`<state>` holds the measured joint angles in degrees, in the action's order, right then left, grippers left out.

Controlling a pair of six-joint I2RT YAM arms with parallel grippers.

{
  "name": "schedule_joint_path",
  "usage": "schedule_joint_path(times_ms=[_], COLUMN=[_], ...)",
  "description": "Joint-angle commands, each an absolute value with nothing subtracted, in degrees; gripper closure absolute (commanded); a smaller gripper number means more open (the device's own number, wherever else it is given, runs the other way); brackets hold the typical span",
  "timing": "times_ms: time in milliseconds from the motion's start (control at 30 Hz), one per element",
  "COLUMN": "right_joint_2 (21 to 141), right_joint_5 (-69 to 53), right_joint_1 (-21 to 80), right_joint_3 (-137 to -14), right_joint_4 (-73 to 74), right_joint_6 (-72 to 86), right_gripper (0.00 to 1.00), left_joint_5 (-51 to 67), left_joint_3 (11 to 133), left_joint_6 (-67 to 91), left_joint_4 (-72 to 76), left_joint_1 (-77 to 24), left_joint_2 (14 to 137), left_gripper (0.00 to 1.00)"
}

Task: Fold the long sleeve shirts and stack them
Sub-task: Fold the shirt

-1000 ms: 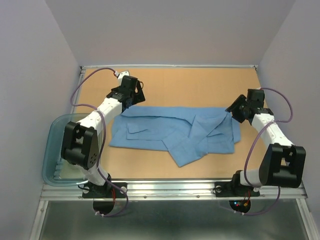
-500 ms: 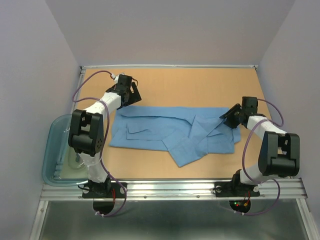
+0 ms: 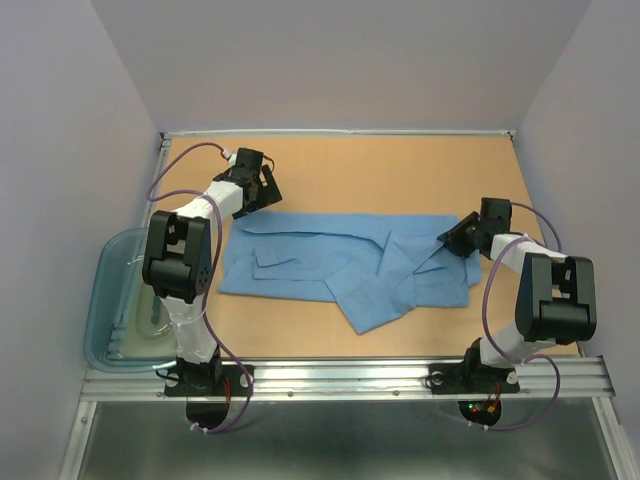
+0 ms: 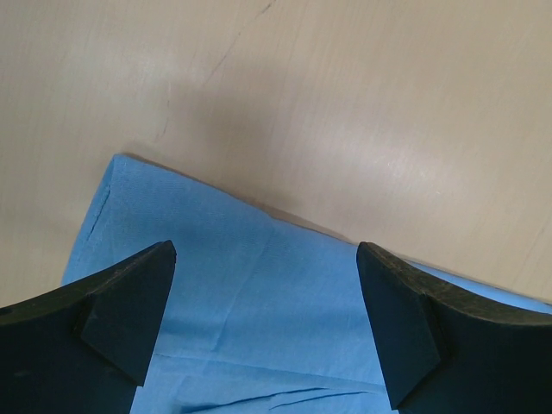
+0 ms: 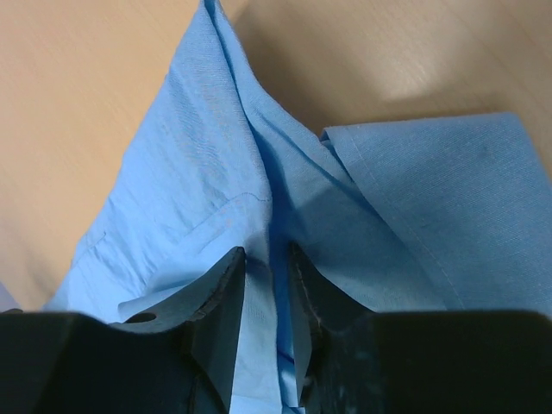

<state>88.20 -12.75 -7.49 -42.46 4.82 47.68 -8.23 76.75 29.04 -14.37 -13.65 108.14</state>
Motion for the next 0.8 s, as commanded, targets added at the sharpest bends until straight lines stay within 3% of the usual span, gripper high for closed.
schedule_joint_path(times_ms=[0,167,233,300,767], right_joint_2=[87.28,86.49,85.87,85.08,79.37], right_joint_5=[-13.27,-12.92,-12.74,-13.01,-14.07], right_joint_1=[-7.65,-7.65,-8.08,-9.13,-17.40], right_joint_3=[-41.31,-41.22,-40.96,-40.17,-38.41], right_joint_4=[1.49,1.50,1.67,1.76,9.04], right_joint_6=[47.90,47.46,47.02,46.67,42.28], right_gripper=[0.68,0.78,0.92,0.99,0.99], left_joint_5=[-7.91,-7.73,-7.65,-7.56,-5.36], left_joint_3=[77.70,76.73,76.55,76.20,73.21], left_joint_6=[29.62,30.41,30.85,31.37,34.98], left_joint_4=[-14.33,-13.54,-13.36,-13.36,-11.60], left_joint_1=[-13.18,-12.66,-12.22,-11.34,-7.65], left_joint_2=[108.02,109.42,110.38,110.92,112.15], left_gripper=[0.02,0.02,0.02,0.02,0.02])
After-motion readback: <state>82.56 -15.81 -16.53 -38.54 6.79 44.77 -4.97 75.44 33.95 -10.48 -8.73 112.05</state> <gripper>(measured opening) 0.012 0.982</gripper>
